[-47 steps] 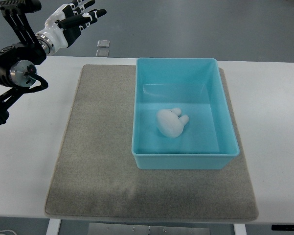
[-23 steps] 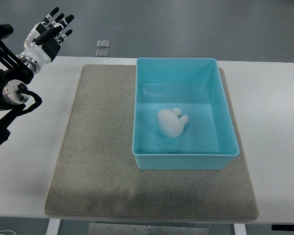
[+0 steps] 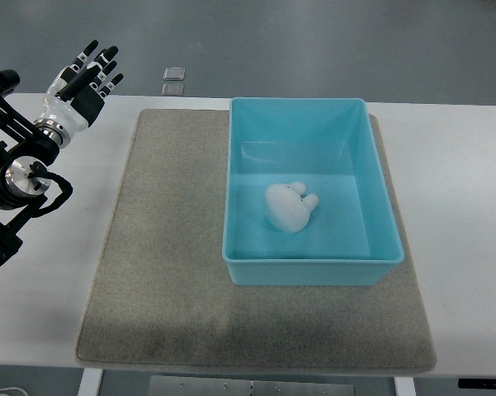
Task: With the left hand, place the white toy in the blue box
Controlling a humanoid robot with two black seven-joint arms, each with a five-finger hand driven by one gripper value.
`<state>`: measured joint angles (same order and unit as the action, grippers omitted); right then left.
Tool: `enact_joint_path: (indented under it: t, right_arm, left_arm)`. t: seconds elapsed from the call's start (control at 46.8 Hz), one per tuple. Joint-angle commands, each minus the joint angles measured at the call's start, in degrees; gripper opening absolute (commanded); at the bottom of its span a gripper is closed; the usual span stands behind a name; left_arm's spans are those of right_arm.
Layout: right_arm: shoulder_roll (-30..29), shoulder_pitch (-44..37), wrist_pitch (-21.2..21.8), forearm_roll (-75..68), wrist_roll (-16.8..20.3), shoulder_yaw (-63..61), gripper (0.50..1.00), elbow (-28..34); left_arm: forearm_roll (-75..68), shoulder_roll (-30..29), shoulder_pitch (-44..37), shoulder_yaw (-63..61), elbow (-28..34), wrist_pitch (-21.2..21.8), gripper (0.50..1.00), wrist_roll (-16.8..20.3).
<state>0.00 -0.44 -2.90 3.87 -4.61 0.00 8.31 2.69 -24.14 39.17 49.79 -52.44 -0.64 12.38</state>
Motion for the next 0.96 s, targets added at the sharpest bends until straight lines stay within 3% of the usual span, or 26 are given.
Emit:
enact_joint_path:
  t: [0.0,0.128,0.94]
  right_arm:
    - [0.00,0.00,0.00,0.00,-0.04,0.00,0.936,0.03]
    - [0.00,-0.09,0.44,-0.09,-0.04,-0.09,0.936,0.21]
    - [0.00,0.00,0.53,0.17,0.04,-0.18,0.936,0.83]
  left_arm:
    - [0.03,0.15,-0.68,1.18,0.41,-0.94,0.994,-0.08]
    - [-0.06,0.15,-1.56,1.27,0.50,-2.70,0.994,-0.08]
    - [-0.50,0.33,-2.08,1.19,0.41,-2.96,0.994,-0.08]
